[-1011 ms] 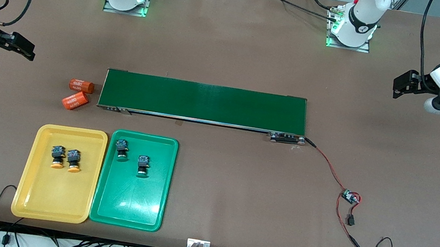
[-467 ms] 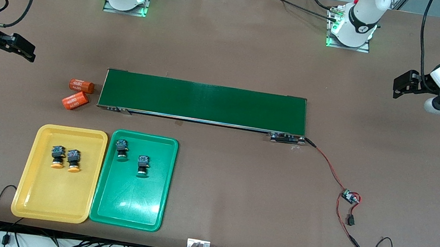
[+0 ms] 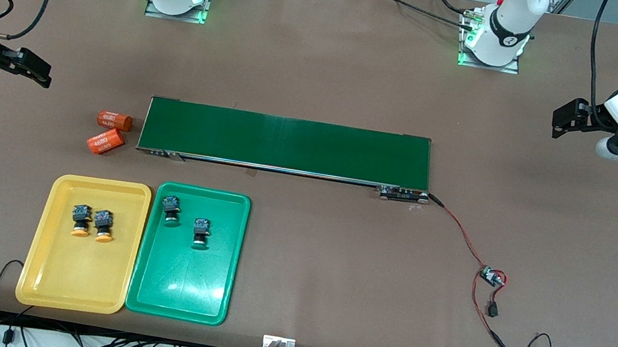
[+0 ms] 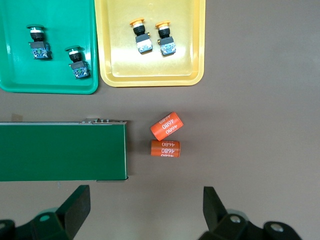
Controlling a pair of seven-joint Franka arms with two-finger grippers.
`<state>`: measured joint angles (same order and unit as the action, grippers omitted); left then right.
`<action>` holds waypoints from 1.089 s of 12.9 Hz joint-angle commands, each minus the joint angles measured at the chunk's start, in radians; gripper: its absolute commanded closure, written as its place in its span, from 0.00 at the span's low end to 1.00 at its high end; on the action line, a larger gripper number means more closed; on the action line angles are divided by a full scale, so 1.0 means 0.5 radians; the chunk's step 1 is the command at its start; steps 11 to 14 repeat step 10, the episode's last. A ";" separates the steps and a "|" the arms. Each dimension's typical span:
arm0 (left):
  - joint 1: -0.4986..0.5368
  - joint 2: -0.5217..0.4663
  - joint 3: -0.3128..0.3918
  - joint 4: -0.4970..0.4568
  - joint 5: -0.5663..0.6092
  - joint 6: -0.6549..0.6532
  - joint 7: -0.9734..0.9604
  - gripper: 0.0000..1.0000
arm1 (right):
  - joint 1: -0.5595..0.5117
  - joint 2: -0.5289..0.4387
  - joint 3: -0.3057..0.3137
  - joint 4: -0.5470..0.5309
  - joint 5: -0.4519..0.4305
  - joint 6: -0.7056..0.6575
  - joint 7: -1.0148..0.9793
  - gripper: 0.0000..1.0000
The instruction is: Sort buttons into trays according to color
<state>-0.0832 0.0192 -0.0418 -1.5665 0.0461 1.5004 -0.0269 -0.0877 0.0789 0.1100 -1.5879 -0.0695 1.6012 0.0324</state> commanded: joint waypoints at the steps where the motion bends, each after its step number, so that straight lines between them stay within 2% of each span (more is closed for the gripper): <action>1: -0.002 -0.002 -0.002 0.038 0.040 -0.043 -0.011 0.00 | 0.000 0.026 0.019 0.062 0.044 -0.030 -0.010 0.00; 4: -0.002 -0.002 -0.002 0.038 0.040 -0.043 -0.011 0.00 | -0.006 0.042 0.025 0.062 0.194 -0.024 -0.013 0.00; 14: -0.002 -0.002 -0.005 0.041 0.040 -0.043 -0.011 0.00 | -0.009 0.042 0.022 0.062 0.200 -0.039 -0.010 0.00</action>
